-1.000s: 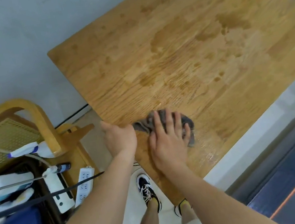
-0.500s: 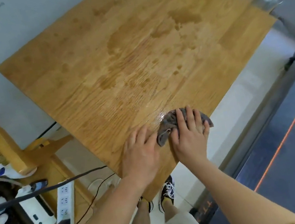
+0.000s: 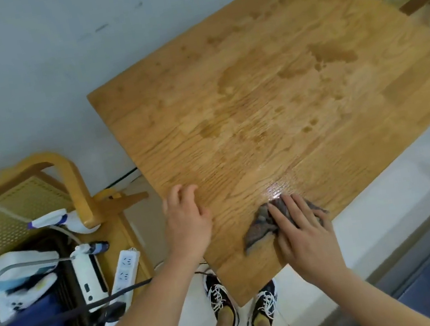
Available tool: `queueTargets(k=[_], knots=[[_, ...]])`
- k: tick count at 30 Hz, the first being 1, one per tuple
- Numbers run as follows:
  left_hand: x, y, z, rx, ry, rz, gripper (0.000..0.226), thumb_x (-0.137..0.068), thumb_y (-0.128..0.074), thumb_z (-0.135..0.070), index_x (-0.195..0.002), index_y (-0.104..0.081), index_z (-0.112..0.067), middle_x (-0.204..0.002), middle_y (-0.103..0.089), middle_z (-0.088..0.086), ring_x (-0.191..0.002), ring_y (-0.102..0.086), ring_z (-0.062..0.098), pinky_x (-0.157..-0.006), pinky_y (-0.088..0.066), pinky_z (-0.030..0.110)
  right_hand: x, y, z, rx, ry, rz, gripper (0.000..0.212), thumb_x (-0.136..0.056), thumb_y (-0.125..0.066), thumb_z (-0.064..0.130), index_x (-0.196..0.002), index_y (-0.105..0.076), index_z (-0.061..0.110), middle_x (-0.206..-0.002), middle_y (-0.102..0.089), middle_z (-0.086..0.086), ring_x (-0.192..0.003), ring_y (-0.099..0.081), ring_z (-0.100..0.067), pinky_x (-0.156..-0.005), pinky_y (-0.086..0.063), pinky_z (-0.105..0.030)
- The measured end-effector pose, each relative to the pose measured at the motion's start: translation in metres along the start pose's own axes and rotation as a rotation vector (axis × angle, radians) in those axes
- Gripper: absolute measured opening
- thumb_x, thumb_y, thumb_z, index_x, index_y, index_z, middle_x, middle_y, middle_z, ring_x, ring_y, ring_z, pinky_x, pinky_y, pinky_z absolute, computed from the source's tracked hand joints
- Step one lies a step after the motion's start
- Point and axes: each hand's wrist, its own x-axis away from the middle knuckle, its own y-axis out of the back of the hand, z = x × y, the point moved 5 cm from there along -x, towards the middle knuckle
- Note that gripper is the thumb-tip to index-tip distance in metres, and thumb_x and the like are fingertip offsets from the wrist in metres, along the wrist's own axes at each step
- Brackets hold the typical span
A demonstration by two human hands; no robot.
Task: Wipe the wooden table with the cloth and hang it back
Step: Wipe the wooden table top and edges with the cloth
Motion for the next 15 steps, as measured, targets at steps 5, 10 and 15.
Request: queueTargets(k=[5,10,15], knots=[[-0.038,0.018,0.056,0.602,0.574,-0.162,0.059,-0.094,-0.052,-0.036,-0.144,-0.030,-0.017,-0.140,-0.043,0.006,-0.117,-0.049,0.023,-0.097,-0.041,0.038,0.000,-0.012,0.040,0.014,0.093,0.008,0.059,-0.099,-0.023,0.047,-0.147,-0.041,0.017,-0.157,-0.030,-0.014,-0.147,-0.023,-0.032,-0.110,-0.027,-0.054],[-0.094,0.001,0.082,0.951,0.805,-0.099,0.060,-0.088,-0.033,-0.060,-0.133,-0.047,-0.023,-0.125,-0.058,0.005,-0.108,-0.057,0.028,-0.095,-0.047,0.050,-0.037,-0.009,0.074,0.027,0.282,0.033,0.060,-0.095,-0.038,0.053,-0.151,-0.028,0.035,-0.161,-0.020,-0.009,-0.148,-0.018,-0.032,-0.111,-0.023,-0.056],[-0.115,-0.004,0.073,1.009,0.908,-0.177,0.063,-0.095,-0.025,-0.059,-0.136,-0.044,-0.016,-0.123,-0.052,0.001,-0.107,-0.050,0.026,-0.090,-0.038,0.035,-0.087,-0.003,0.104,0.013,0.336,0.065,0.058,-0.093,-0.041,0.058,-0.148,-0.026,0.048,-0.162,-0.020,0.002,-0.149,-0.015,-0.027,-0.113,-0.020,-0.057]])
